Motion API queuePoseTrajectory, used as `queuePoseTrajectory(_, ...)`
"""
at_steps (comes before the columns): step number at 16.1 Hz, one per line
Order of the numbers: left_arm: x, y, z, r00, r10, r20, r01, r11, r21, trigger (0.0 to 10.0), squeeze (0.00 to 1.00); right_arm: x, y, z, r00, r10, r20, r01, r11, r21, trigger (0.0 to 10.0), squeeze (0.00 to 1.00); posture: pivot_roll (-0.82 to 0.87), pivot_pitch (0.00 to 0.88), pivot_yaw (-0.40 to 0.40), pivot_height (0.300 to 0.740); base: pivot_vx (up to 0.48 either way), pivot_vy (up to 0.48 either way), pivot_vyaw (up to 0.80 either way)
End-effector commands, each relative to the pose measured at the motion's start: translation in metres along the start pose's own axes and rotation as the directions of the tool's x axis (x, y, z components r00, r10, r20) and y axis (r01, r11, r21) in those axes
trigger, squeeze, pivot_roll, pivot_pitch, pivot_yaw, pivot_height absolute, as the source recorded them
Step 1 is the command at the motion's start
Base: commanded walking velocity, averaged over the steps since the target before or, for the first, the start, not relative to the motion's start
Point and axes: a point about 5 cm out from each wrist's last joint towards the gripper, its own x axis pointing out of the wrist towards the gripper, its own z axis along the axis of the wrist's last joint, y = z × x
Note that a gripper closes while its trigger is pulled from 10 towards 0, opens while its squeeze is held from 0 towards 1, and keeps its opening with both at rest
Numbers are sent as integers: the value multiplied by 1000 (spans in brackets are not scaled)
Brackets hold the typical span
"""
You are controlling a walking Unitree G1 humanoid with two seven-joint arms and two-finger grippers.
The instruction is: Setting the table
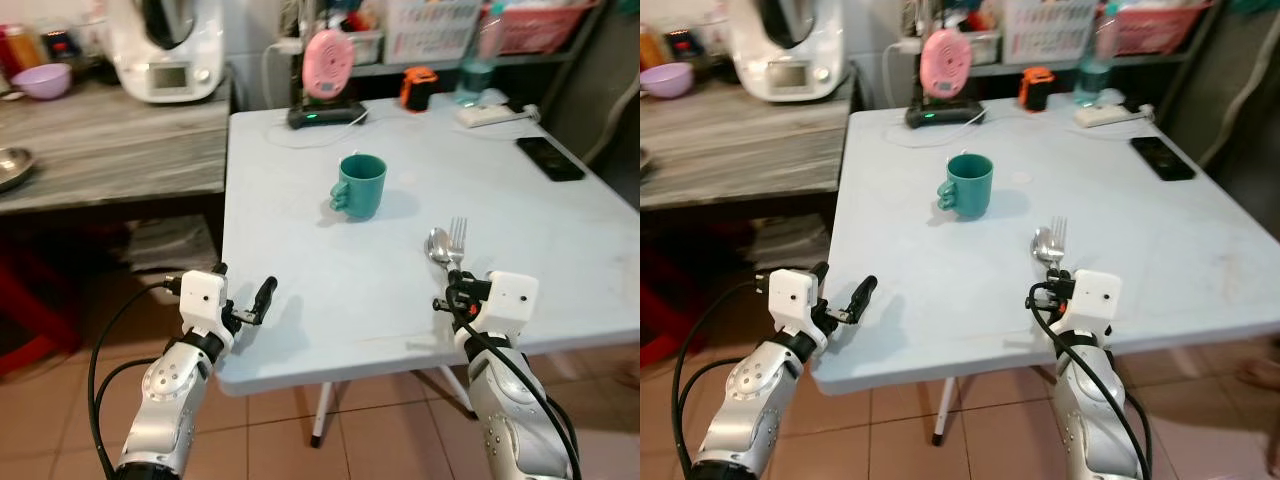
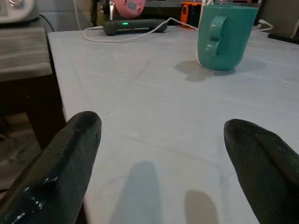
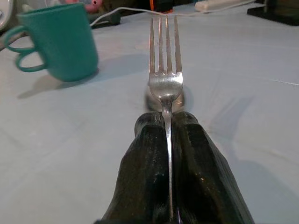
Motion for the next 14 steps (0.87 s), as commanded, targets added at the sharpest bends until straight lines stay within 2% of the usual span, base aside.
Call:
queuePoseTrajectory(1, -2, 5, -1, 1000, 17, -3, -17, 1000, 16, 10000, 0, 0, 6, 7, 999, 24, 36, -24, 1000, 5, 10000, 0, 7, 0, 32, 740, 0, 345, -581)
queuePoseTrajectory(5, 0, 5, 0, 1000, 16, 2, -16, 1000, 19, 10000, 0, -1, 6, 7, 999, 29, 37, -29, 1000, 7, 10000, 0, 5, 0, 34, 740, 0, 347, -564)
queuePoseTrajectory(10, 2, 6, 1, 1000, 13, 9, -14, 1000, 24, 10000, 0, -1, 10, 12, 995, 76, 69, -76, 997, 2, 10000, 0, 2, 0, 34, 740, 0, 355, 0)
queuePoseTrajectory(14, 1, 7, 1, 1000, 15, 8, -15, 999, 31, 10000, 0, -3, 16, 13, 988, 133, 82, -134, 991, 10, 10000, 0, 8, 0, 34, 740, 0, 356, 628)
